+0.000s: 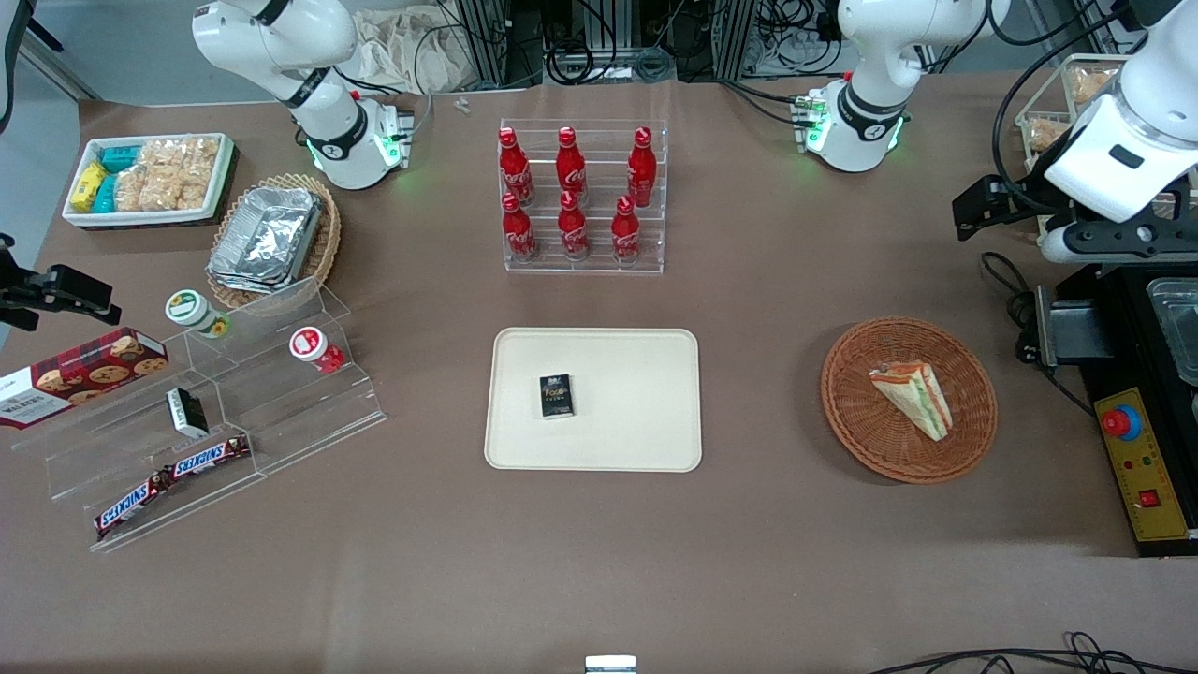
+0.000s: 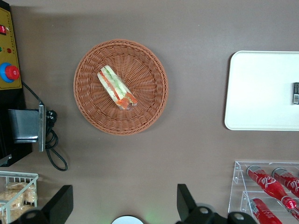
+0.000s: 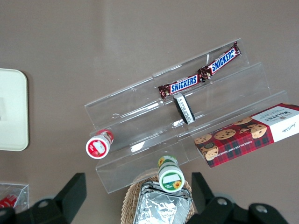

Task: Place sandwich from basket to tray
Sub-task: 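Move the left gripper over the wicker basket above the sandwich, then lower the open left gripper around the wrapped sandwich in the basket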

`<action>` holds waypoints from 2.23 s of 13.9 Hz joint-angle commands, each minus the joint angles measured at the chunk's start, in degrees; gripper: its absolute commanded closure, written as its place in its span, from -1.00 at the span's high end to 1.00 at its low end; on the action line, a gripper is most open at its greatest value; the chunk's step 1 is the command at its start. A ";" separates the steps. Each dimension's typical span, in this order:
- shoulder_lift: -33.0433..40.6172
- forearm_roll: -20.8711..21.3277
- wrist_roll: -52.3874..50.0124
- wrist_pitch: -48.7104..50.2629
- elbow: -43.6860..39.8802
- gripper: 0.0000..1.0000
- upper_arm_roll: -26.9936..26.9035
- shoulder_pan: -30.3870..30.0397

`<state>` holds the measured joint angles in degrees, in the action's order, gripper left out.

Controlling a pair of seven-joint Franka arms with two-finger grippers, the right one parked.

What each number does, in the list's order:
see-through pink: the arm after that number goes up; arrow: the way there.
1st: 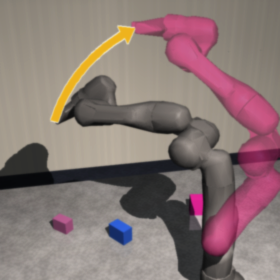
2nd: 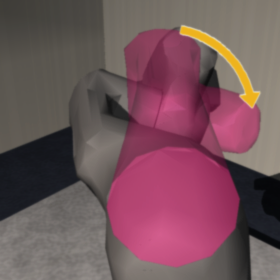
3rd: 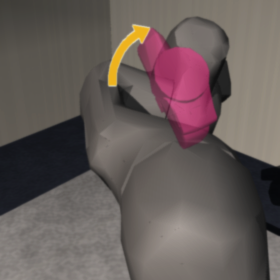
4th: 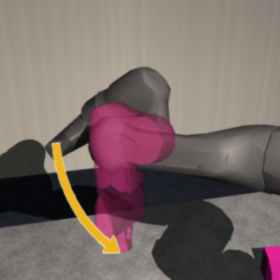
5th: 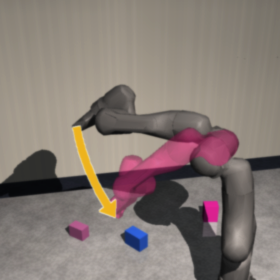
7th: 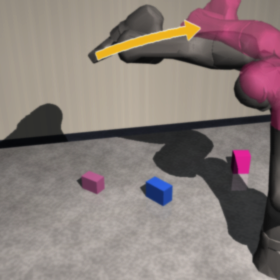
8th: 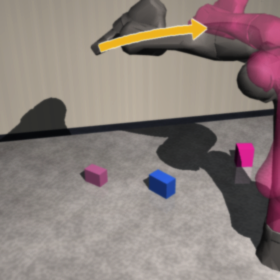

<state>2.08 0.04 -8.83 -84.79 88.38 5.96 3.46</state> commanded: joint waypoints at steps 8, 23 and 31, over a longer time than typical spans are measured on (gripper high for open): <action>-1.64 -0.91 -6.44 1.73 -1.10 1.00 -0.42 0.32; -4.01 -0.65 -17.18 -21.09 18.65 1.00 -0.77 -3.73; -9.54 0.31 -24.31 -37.89 28.33 1.00 -0.95 -6.10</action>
<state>-6.72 -0.04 -31.61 -119.48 114.70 4.79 -1.59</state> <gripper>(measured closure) 0.000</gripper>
